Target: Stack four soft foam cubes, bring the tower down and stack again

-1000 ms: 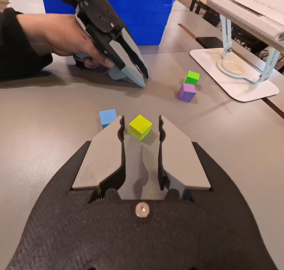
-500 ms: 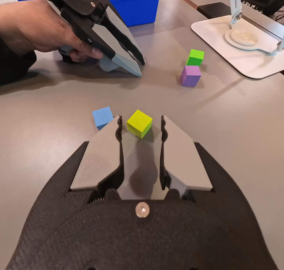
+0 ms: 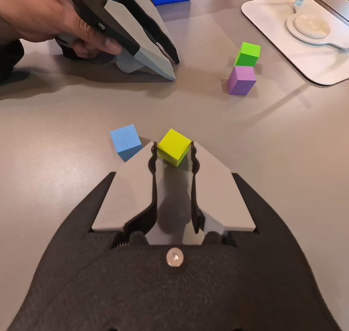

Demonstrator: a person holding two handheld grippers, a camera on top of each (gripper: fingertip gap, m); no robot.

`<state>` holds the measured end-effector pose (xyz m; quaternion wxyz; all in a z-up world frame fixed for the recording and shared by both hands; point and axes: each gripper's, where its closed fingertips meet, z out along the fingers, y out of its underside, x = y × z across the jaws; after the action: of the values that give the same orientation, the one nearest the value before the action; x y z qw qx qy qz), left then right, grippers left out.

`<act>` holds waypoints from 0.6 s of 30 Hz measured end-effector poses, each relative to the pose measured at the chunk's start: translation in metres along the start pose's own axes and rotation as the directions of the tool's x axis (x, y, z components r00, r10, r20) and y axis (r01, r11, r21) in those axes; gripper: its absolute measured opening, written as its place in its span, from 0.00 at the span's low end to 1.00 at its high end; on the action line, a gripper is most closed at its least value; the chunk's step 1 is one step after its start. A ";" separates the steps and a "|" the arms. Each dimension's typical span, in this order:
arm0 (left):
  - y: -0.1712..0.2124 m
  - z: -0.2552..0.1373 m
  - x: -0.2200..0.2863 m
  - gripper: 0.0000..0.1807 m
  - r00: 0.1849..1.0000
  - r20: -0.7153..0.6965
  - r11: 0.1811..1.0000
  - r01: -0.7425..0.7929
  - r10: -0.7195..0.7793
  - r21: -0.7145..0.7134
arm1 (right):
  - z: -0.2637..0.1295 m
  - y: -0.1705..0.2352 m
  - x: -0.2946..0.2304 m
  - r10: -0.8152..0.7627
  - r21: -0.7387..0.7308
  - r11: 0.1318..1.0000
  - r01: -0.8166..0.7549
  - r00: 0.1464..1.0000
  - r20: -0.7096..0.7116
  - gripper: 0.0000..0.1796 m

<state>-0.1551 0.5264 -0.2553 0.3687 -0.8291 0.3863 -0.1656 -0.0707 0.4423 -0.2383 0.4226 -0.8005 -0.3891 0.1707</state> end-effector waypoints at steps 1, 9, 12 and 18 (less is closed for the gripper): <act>0.000 0.000 0.000 0.16 1.000 0.000 1.000 0.000 0.000 0.000 | 0.000 0.000 0.000 -0.004 -0.001 1.000 0.004 1.000 -0.004 0.18; 0.000 0.000 0.000 0.16 1.000 0.000 1.000 -0.003 0.003 0.000 | -0.003 -0.003 0.001 0.019 0.026 0.999 -0.019 1.000 0.006 0.18; 0.000 0.000 0.001 0.15 1.000 -0.002 1.000 -0.003 0.003 0.000 | -0.006 -0.006 0.001 0.042 0.051 0.998 -0.043 0.999 0.028 0.18; 0.000 0.000 0.001 0.15 1.000 -0.001 1.000 -0.006 0.006 0.000 | -0.013 -0.014 -0.003 0.058 0.113 0.991 -0.069 0.994 0.097 0.18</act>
<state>-0.1545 0.5256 -0.2553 0.3691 -0.8278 0.3888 -0.1650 -0.0716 0.4376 -0.2196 0.4443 -0.7777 -0.3722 0.2436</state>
